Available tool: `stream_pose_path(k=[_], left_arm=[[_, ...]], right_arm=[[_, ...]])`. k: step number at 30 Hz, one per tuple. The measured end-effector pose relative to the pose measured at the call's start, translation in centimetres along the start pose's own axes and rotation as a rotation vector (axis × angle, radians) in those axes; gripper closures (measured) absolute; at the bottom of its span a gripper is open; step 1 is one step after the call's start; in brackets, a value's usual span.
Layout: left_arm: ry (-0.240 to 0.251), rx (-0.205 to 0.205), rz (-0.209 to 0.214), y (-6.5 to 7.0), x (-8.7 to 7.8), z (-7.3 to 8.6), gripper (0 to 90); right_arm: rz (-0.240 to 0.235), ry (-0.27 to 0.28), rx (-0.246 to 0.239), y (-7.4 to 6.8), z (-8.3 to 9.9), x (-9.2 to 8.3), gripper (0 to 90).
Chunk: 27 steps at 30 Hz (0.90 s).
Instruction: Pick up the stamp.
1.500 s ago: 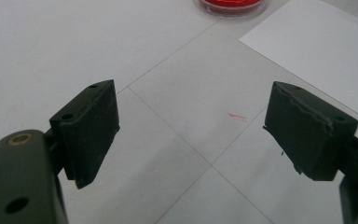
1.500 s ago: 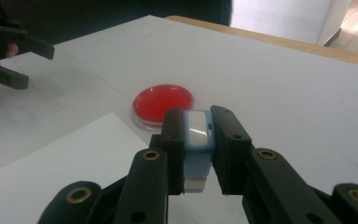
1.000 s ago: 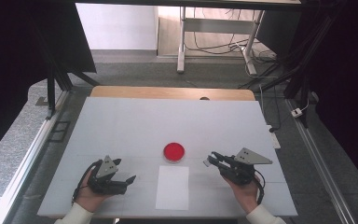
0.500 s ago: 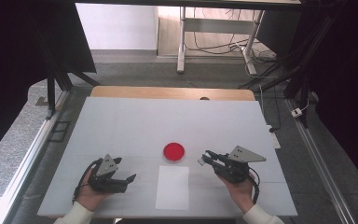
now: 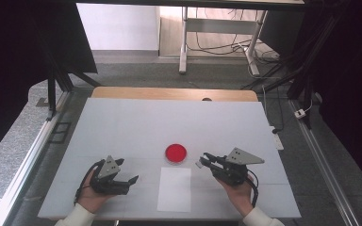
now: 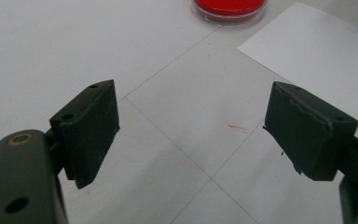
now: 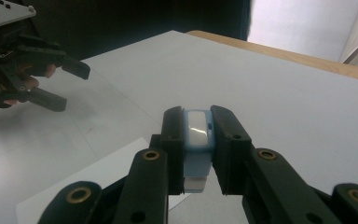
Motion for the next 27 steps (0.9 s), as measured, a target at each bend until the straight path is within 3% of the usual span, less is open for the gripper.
stream_pose_path(k=[27], left_arm=[[-0.007,0.008,-0.005,0.3,0.2,-0.2,17.9]], right_arm=[[-0.062,-0.02,-0.061,-3.3,-1.0,2.7,74.6]])
Point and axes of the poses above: each handheld gripper's, and its own axes: x roughly forward along the jaws, z roughly out of its underside, y roughly to its right, the point moved 8 cm from there along x, roughly forward along the jaws, and after that the axes turned 15 degrees about -y, right-handed, at the moved point
